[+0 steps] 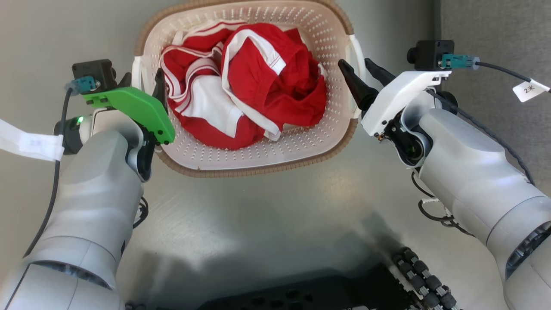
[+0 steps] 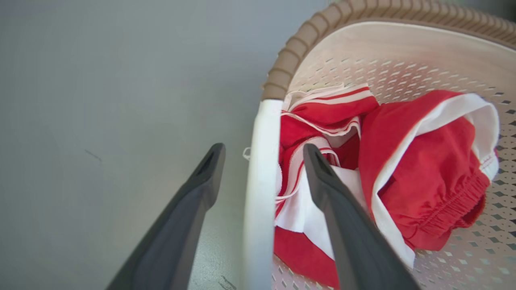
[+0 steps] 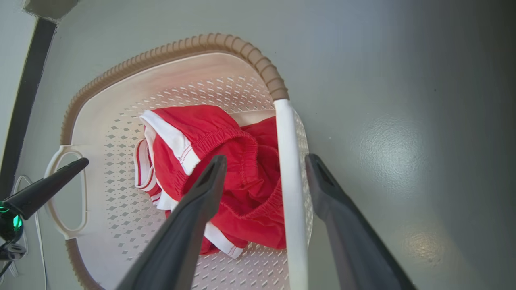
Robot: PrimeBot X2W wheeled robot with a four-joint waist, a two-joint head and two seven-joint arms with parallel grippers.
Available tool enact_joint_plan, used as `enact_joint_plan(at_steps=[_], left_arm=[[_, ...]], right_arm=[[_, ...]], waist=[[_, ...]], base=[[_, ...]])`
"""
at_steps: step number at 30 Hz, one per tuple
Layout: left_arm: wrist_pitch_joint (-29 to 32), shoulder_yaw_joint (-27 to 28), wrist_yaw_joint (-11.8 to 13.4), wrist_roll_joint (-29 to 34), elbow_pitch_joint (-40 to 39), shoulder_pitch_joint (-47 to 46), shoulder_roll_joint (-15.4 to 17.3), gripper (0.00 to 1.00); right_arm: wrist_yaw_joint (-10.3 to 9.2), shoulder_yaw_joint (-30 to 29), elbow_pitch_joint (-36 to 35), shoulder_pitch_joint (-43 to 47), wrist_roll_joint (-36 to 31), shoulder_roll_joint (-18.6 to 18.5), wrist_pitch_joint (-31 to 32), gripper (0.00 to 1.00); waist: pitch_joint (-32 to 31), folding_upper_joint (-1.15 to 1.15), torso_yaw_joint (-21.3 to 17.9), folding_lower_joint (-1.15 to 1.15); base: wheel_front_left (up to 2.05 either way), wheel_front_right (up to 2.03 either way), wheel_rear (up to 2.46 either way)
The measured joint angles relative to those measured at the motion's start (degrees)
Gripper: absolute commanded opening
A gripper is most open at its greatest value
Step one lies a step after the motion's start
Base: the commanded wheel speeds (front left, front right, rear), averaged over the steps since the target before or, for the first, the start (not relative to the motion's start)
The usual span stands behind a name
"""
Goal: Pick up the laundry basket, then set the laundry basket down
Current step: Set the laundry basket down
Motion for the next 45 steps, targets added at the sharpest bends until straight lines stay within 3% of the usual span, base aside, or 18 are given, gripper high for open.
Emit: enact_joint_plan(at_steps=[23, 37, 45], left_arm=[[-1.05, -0.01, -1.75, 0.44, -1.58, 9.26, 0.49, 1.0], [-1.07, 5.04, -2.08, 2.54, -13.38, 15.96, 3.1, 1.0], [-1.08, 9.25, -2.08, 4.61, -20.25, 20.86, 3.81, 1.0]], right_arm=[[0.0, 0.59, -0.1, 6.44, 0.34, -1.33, -1.96, 1.0], [0.0, -10.26, -6.0, 10.14, -6.7, -5.56, -2.02, 1.0], [0.0, -15.22, -11.43, 15.22, -11.39, -5.79, -2.03, 1.0]], waist=[[-15.59, 0.0, -1.05, -0.01], [-27.09, 0.0, -0.68, -0.01], [-33.43, 0.0, -0.2, -0.01]], base=[[0.0, 0.0, 0.0], [0.0, 0.0, 0.0], [0.0, 0.0, 0.0]])
